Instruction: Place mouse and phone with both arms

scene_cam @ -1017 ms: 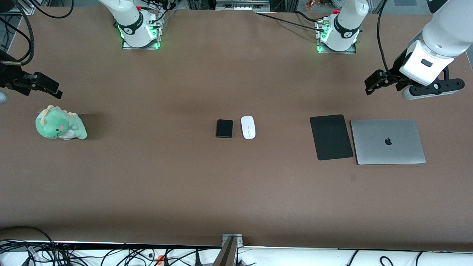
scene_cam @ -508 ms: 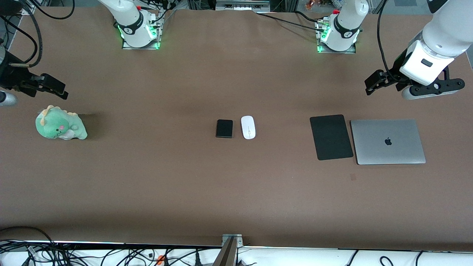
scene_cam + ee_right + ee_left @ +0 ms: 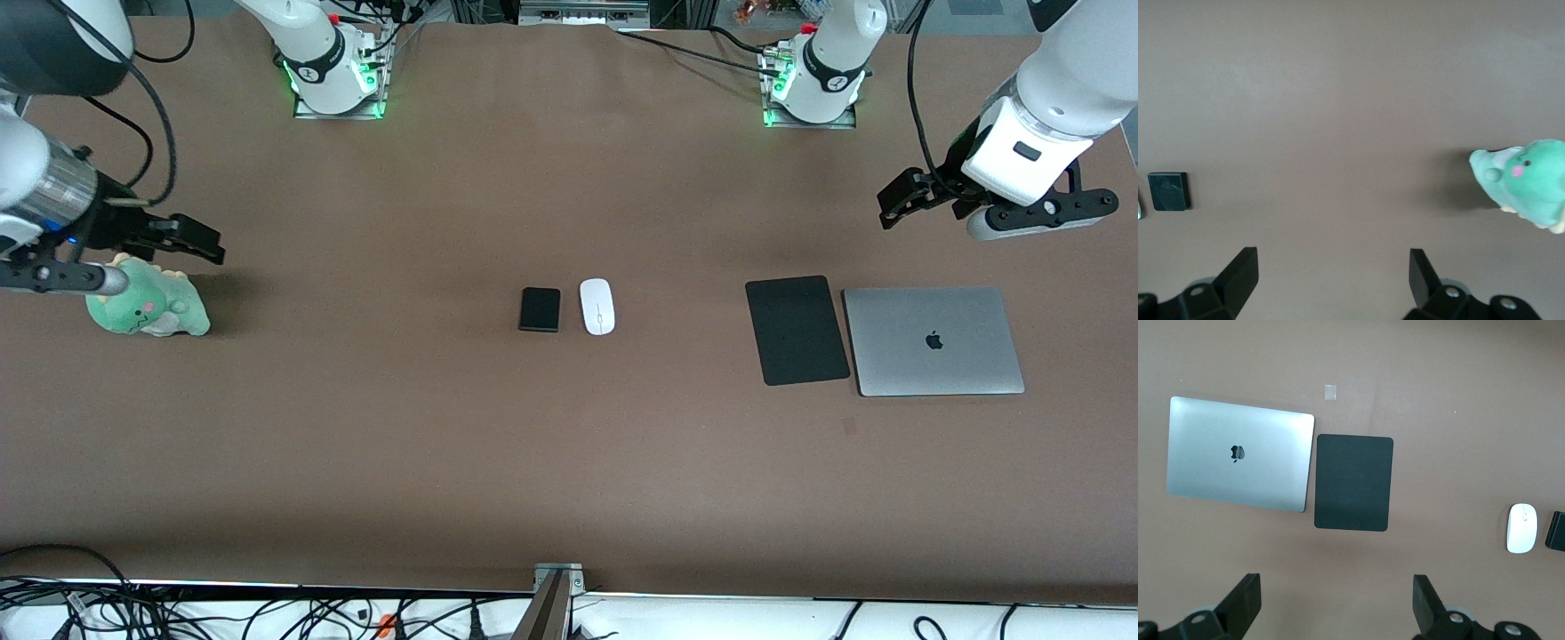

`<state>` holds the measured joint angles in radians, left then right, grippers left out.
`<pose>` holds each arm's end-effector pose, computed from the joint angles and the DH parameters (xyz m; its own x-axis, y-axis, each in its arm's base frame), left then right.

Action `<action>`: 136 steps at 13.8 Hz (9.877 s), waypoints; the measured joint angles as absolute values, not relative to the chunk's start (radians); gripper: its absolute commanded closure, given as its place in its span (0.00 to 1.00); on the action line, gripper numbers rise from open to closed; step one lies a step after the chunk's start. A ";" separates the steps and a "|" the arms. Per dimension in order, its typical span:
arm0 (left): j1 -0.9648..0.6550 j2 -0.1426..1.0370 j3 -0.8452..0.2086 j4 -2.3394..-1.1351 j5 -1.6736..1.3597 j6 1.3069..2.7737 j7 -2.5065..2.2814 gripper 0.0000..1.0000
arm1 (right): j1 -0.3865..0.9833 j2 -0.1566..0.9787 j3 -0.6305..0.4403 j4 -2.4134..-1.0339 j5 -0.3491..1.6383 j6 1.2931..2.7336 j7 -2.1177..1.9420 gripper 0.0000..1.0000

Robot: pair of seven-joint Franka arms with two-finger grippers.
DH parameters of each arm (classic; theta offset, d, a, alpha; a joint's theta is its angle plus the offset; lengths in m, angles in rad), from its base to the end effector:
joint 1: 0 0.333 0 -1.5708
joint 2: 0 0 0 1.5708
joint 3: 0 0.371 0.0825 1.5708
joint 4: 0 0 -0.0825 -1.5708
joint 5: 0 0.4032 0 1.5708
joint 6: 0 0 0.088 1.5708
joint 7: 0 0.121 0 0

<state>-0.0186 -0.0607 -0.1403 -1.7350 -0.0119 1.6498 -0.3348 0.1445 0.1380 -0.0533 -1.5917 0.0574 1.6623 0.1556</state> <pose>0.5470 -0.0914 0.6253 0.9840 0.1764 -0.0248 0.1764 -0.9843 -0.0051 0.6202 0.0653 0.5804 0.9948 -0.0696 -0.0741 -0.0726 -0.9966 -0.0383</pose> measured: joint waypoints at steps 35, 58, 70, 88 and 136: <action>-0.020 0.019 -0.157 -1.735 -0.012 1.650 -0.335 0.00 | 0.749 0.748 -0.054 -1.618 0.062 2.451 0.689 0.00; -0.130 0.255 -0.184 -1.663 -0.022 1.730 -0.342 0.00 | 0.729 0.789 -0.085 -1.511 0.051 2.279 0.680 0.54; -0.406 0.537 -0.195 -1.658 -0.080 2.126 -0.688 0.00 | 0.340 0.635 -0.098 -1.585 0.052 2.160 0.129 0.58; -0.578 0.733 -0.183 -1.643 0.008 2.338 -0.845 0.00 | 0.131 0.417 -0.209 -2.306 0.052 2.823 -0.026 0.55; 0.028 0.467 -0.177 -2.101 0.016 2.376 -0.322 0.00 | 0.013 0.003 0.002 -1.601 0.040 1.585 0.043 0.00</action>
<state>0.0279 0.4666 -0.1767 -2.1005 0.0163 2.3762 -0.3222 0.0130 0.0028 0.0023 -1.6015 0.0402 1.5849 0.0434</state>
